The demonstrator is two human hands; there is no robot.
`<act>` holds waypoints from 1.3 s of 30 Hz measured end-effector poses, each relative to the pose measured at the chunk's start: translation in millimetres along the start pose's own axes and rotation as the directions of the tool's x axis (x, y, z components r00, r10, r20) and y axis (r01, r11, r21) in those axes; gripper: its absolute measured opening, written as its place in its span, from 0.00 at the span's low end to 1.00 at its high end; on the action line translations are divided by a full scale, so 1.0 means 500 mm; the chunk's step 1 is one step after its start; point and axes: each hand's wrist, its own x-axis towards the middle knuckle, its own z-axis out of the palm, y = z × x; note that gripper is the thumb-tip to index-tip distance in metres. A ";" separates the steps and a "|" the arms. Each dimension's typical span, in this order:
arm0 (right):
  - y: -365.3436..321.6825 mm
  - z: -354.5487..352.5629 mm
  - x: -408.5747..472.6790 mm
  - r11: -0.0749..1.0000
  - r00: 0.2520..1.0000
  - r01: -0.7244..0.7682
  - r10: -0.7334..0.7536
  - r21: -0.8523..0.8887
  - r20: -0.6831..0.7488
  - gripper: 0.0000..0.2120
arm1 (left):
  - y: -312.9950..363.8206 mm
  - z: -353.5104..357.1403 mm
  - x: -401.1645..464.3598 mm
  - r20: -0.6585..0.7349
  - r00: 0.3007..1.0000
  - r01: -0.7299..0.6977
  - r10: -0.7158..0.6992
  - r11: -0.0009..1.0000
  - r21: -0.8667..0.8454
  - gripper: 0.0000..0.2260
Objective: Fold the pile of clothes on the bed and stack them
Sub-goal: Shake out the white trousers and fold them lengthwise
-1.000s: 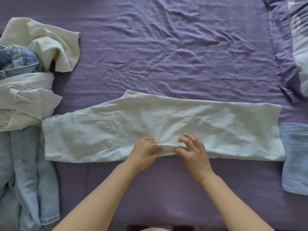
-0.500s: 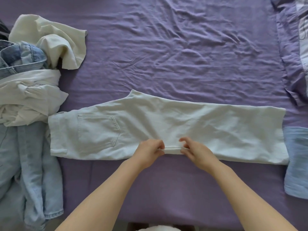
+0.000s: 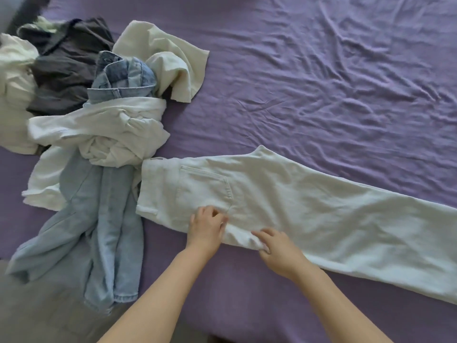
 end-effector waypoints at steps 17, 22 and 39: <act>-0.354 0.019 0.208 0.968 0.953 0.194 -0.223 -0.157 -0.203 0.29 | -0.291 -0.141 0.071 0.205 0.767 0.605 -0.608 0.580 -0.546 0.28; -0.395 0.031 0.210 0.963 0.931 0.203 -0.246 -0.175 -0.271 0.31 | -0.309 -0.199 0.063 0.462 0.755 0.582 -0.466 0.150 -0.799 0.12; -0.410 -0.032 0.127 0.750 0.858 0.434 -0.174 0.499 -0.484 0.07 | -0.291 -0.198 -0.044 0.278 0.837 0.171 -0.471 -0.258 -0.951 0.13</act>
